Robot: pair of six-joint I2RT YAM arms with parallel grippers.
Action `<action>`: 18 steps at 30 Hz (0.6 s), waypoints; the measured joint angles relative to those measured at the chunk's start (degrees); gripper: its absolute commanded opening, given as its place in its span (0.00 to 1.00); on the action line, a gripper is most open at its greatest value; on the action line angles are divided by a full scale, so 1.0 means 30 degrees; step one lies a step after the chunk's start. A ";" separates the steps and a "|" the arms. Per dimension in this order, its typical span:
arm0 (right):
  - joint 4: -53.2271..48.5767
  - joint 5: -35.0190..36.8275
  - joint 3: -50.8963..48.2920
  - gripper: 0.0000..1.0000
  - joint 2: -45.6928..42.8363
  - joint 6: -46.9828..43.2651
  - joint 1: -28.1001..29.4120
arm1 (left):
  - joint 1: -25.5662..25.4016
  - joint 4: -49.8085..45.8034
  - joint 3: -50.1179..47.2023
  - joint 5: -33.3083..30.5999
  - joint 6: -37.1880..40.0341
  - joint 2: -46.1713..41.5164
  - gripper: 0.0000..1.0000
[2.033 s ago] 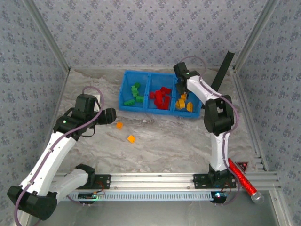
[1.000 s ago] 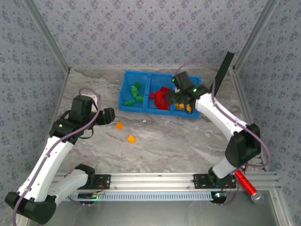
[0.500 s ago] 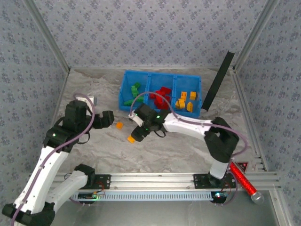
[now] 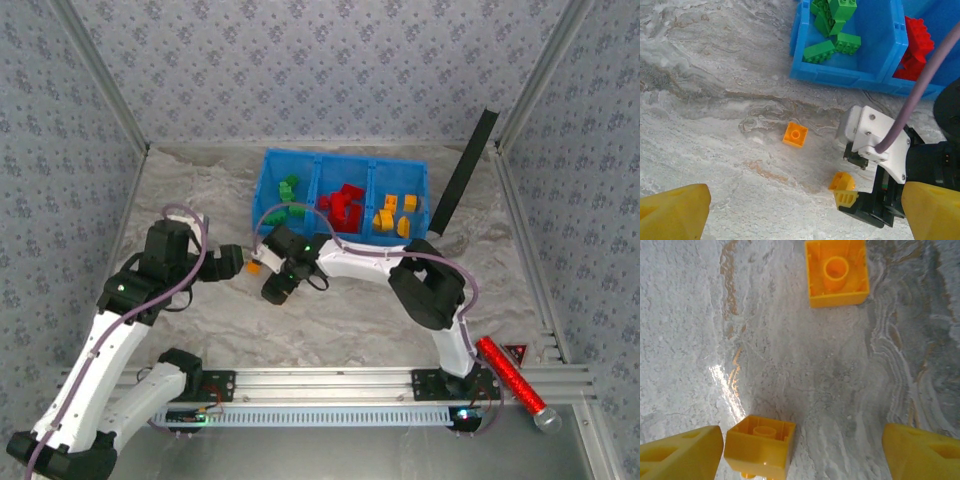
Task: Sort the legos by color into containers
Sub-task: Pick up the lego from the bottom-center of the table.
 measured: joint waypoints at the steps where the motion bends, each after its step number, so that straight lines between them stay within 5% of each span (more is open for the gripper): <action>1: -0.0044 -0.0058 0.0007 0.84 0.0131 0.0000 0.0007 | 0.0000 -0.0007 0.0000 -0.0073 0.0000 -0.0015 0.98; 9: -0.0444 0.0022 0.0539 0.75 0.1173 -0.0197 0.0066 | 0.0000 -0.0211 0.0000 -0.0583 -0.0022 -0.0029 0.98; 18: -0.0495 0.1005 0.0656 0.52 0.1341 -0.0233 0.0197 | 0.0080 -0.0364 0.0007 -0.1005 -0.0189 -0.0022 0.97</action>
